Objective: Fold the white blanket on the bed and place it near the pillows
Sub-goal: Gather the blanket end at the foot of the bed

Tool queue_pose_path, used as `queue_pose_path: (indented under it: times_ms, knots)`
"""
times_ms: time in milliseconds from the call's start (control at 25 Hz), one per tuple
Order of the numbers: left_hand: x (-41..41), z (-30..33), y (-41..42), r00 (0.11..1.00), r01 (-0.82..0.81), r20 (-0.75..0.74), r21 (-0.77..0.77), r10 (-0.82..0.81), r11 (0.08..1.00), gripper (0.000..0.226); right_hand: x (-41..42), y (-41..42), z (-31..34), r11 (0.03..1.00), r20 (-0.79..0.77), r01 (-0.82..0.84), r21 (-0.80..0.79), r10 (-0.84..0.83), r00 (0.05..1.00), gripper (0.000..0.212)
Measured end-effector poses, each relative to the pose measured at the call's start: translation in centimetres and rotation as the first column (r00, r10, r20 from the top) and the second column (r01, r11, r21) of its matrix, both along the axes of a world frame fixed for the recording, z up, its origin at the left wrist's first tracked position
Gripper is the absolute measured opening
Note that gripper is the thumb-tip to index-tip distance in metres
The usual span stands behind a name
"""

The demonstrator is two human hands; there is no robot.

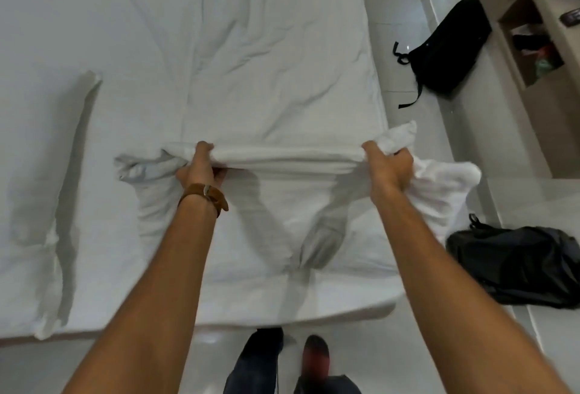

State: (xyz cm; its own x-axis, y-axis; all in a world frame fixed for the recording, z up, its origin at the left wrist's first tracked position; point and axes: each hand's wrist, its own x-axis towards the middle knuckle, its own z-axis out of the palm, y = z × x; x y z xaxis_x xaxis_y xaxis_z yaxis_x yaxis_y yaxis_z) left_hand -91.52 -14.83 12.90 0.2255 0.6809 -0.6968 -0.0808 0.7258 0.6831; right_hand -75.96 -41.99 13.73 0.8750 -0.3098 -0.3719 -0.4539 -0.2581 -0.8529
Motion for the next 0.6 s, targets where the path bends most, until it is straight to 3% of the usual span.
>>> queue_pose_path:
  times_ms: [160, 240, 280, 320, 360, 440, 480, 520, 600]
  knots:
    - [9.8, -4.0, 6.3, 0.983, 0.167, 0.068, 0.047, -0.17, 0.985, 0.045, 10.6, 5.1, -4.6, 0.973, -0.024, -0.22, 0.066, 0.222, 0.975, 0.071]
    - [11.9, -7.1, 7.4, 0.926, 0.377, -0.058, 0.146, -0.373, 0.915, 0.044, 12.3, 6.1, -8.1, 0.923, -0.053, -0.383, 0.037, 0.385, 0.921, 0.073]
    - [12.0, -9.0, 7.4, 0.853, 0.518, -0.215, 0.232, -0.476, 0.823, 0.05, 12.0, 6.2, -9.9, 0.885, -0.045, -0.462, -0.056, 0.46, 0.887, 0.074]
    - [11.4, -11.1, 7.1, 0.735, 0.673, -0.396, 0.322, -0.551, 0.666, 0.058, 11.0, 6.1, -11.8, 0.807, -0.016, -0.544, -0.229, 0.556, 0.831, 0.076]
    - [10.1, -13.1, 6.4, 0.582, 0.813, -0.58, 0.387, -0.57, 0.436, 0.065, 9.1, 5.7, -14.0, 0.674, 0.018, -0.592, -0.442, 0.666, 0.746, 0.08]
    - [6.8, -16.9, 4.1, 0.32, 0.922, -0.849, 0.382, -0.421, -0.07, 0.074, 2.9, 5.2, -18.4, 0.343, -0.019, -0.579, -0.74, 0.849, 0.527, 0.081]
    - [5.0, -18.4, 2.6, 0.242, 0.913, -0.911, 0.331, -0.334, -0.239, 0.075, -0.3, 5.0, -20.1, 0.202, -0.068, -0.556, -0.806, 0.902, 0.426, 0.079]
    - [3.2, -19.7, 1.2, 0.189, 0.896, -0.941, 0.282, -0.279, -0.344, 0.075, -3.0, 4.6, -21.4, 0.1, -0.117, -0.555, -0.826, 0.933, 0.341, 0.076]
    - [-0.6, -21.1, -0.9, 0.096, 0.875, -0.977, 0.175, -0.192, -0.452, 0.075, -5.4, 2.7, -23.0, 0.013, -0.172, -0.554, -0.832, 0.945, 0.28, 0.073]
